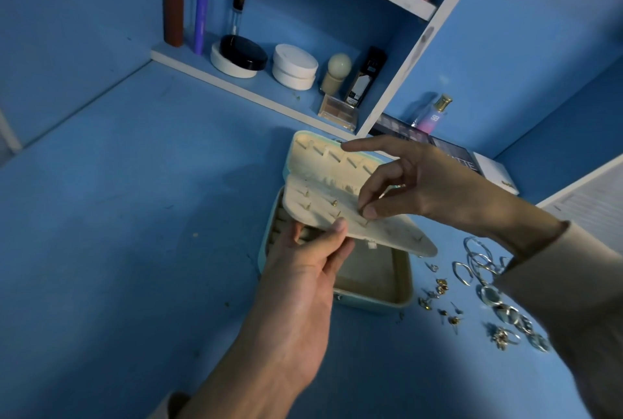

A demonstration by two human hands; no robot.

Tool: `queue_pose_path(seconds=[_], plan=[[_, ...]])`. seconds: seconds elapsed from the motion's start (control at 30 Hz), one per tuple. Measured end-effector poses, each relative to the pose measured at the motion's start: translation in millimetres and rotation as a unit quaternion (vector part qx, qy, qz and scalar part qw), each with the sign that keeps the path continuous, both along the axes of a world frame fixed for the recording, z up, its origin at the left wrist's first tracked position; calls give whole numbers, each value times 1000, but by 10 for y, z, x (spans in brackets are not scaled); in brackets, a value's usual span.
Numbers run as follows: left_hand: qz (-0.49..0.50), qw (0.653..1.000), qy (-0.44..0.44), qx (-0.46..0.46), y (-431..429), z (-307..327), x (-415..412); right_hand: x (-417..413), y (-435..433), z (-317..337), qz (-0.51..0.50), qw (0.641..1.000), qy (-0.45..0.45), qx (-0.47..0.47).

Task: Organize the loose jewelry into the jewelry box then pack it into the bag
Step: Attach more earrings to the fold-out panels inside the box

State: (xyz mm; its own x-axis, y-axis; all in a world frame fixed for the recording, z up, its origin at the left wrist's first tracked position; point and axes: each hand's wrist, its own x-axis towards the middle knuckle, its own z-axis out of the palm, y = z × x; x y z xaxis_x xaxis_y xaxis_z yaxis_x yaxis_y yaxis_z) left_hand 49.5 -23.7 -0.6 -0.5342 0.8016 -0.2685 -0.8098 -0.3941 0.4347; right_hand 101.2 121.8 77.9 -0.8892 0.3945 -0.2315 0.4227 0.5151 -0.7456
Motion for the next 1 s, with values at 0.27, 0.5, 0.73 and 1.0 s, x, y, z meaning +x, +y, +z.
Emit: queue_pose_path(seconds=[0.27, 0.5, 0.73, 1.0], plan=[[2, 1000, 5, -3, 5, -10, 9, 74, 37, -128, -51, 994, 70, -74], [2, 1000, 10, -4, 14, -12, 9, 85, 31, -139, -31, 996, 74, -36], [3, 1000, 8, -10, 18, -27, 7, 103, -12, -137, -5, 995, 100, 2], [-2, 1000, 5, -13, 9, -16, 4, 112, 41, -158, -12, 996, 87, -23]])
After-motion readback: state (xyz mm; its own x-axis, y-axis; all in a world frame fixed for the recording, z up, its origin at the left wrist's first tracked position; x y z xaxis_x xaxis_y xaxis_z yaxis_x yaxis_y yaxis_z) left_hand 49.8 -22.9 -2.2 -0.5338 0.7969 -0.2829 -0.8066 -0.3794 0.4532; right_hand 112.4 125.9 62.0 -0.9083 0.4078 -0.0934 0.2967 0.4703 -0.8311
